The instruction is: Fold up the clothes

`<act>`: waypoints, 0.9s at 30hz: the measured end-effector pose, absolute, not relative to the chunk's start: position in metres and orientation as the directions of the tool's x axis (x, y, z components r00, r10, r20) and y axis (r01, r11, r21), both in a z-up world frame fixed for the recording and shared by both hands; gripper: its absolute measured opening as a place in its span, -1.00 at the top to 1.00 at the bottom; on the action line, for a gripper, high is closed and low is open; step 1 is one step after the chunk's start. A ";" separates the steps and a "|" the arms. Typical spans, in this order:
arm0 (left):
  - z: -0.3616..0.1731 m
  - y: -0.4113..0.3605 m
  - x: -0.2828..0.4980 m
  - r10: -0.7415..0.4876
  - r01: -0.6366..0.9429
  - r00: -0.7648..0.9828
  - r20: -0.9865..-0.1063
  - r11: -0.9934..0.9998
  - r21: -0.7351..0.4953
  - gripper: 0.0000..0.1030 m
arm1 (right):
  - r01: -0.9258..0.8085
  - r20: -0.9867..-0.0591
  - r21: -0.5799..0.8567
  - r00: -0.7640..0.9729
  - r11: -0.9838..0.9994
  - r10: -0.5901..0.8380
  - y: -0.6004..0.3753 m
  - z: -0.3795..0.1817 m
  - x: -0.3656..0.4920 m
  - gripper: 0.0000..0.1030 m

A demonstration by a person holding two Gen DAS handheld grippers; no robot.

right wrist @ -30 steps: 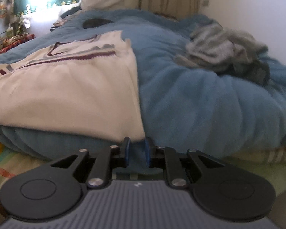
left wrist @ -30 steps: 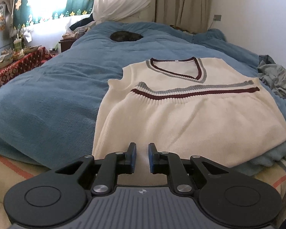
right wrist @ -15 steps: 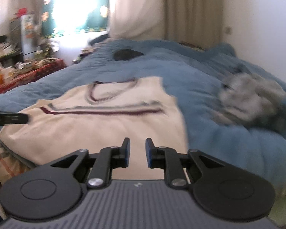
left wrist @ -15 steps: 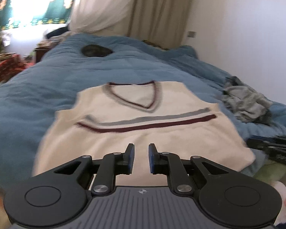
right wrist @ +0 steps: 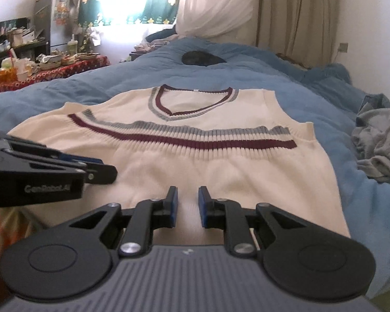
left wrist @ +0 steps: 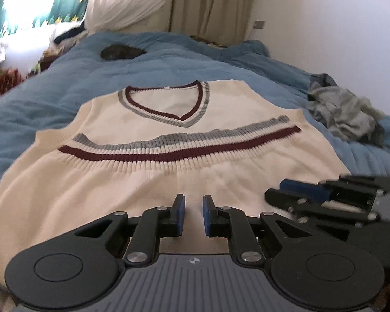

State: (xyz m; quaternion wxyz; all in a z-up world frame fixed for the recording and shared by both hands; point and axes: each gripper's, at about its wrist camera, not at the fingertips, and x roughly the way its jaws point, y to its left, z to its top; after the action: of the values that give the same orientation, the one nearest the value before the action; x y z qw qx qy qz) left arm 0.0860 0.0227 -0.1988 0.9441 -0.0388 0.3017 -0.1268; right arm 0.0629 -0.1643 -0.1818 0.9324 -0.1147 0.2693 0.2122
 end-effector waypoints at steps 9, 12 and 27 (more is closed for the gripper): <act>-0.192 0.033 0.119 -0.286 0.191 0.777 -0.560 0.956 -0.223 0.71 | -0.487 -0.542 -0.086 0.755 0.869 0.369 -0.150 -0.166 0.088 0.65; -0.194 0.034 0.139 -0.299 0.188 0.762 -0.574 0.951 -0.247 0.71 | -0.491 -0.550 -0.077 0.747 0.868 0.374 -0.136 -0.167 0.107 0.67; -0.186 0.083 0.086 -0.327 0.134 0.752 -0.572 0.926 -0.354 0.72 | -0.531 -0.556 -0.046 0.717 0.846 0.420 -0.186 -0.158 0.061 0.97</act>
State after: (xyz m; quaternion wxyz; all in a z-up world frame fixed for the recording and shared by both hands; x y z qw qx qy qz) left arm 0.0856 0.0831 -0.1861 0.9245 -0.1469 0.3291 -0.1246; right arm 0.0609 -0.1859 -0.1578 0.9210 -0.1015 0.2734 0.2583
